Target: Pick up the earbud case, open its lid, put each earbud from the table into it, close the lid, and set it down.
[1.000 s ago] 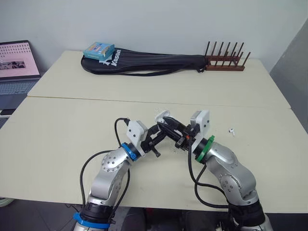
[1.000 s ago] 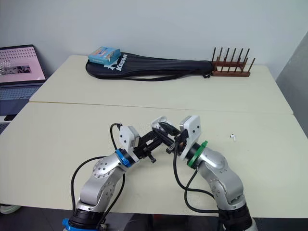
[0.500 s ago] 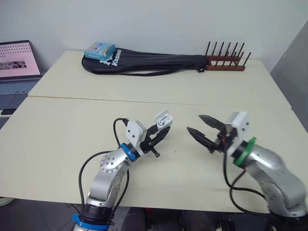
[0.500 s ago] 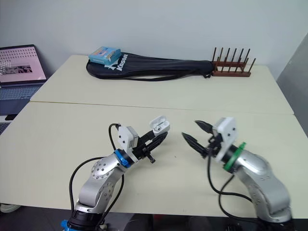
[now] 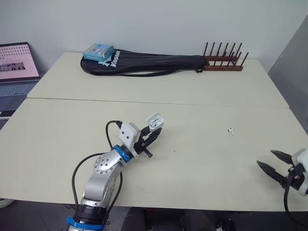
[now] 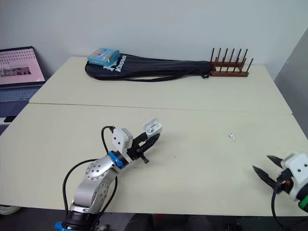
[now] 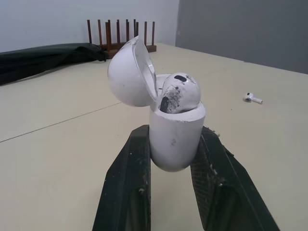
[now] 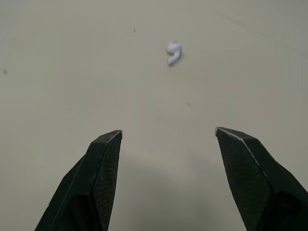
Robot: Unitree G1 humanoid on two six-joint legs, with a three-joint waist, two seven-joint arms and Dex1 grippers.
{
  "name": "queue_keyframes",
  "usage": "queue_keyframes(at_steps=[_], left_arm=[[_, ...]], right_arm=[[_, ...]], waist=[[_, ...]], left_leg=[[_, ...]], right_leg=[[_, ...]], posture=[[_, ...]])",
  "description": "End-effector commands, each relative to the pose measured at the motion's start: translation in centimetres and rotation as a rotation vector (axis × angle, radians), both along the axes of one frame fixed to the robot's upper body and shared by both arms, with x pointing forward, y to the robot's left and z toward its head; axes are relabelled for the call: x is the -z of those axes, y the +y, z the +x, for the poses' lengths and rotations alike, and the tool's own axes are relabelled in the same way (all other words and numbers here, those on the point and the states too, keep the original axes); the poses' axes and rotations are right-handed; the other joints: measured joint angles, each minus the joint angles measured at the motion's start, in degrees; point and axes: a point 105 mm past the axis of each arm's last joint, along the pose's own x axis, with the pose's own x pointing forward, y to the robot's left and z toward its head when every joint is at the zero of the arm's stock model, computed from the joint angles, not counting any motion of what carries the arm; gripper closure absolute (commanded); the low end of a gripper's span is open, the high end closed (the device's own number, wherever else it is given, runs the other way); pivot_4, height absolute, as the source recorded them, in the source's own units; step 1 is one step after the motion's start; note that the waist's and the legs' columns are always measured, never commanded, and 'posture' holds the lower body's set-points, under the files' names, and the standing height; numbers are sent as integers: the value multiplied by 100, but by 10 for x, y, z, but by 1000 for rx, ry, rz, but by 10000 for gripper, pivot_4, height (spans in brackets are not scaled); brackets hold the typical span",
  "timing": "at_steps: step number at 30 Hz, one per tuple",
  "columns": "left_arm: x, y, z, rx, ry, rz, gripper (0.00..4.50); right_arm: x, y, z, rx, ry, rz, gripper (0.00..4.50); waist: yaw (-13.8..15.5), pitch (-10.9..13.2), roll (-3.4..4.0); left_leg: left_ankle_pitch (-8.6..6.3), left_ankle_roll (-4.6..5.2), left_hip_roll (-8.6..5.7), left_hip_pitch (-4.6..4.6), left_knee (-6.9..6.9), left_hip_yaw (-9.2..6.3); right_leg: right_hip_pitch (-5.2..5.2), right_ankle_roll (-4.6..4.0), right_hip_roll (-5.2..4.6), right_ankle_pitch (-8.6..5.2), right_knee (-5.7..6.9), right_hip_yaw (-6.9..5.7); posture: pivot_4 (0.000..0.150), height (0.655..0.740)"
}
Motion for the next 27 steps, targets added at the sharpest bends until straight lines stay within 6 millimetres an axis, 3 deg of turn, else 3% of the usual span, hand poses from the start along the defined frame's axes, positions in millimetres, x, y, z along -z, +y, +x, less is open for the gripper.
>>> queue_keyframes(at_steps=[1,3,8,15,21,27], left_arm=[[-10,-3,-4,6,-48,-16,37458],[-9,-3,-5,5,-45,-15,37458],[-9,-2,-5,4,-45,-11,37458],[-8,-4,-4,11,-45,0,37458],[-8,-7,-4,20,-44,6,37458],[-8,-9,-5,21,-43,7,37458]], right_arm=[[-1,-18,-8,64,-14,-11,6655],[3,-23,-9,88,-8,-10,306],[4,-21,2,121,-35,15,0],[-1,19,65,119,-134,91,0],[4,45,115,133,-117,149,0],[10,40,143,196,-114,170,0]], waist=[[0,0,0],[0,0,0],[-3,-2,3],[-11,-6,11],[21,-7,12],[47,-8,15]], left_leg=[[0,0,0,0,0,0],[0,0,0,1,0,1],[0,0,0,1,0,4],[1,-1,2,4,3,5],[1,-1,-2,-4,3,-2],[1,-1,-3,-7,2,-4]], right_leg=[[0,0,0,0,0,1],[0,1,0,0,0,2],[0,2,0,-1,0,5],[2,-4,2,2,2,6],[-1,-6,-2,4,1,-1],[-5,-7,-3,4,3,-4]], posture=[[1500,6925],[1500,6925],[1500,6925],[1500,6925],[1500,6925],[1500,6925]])
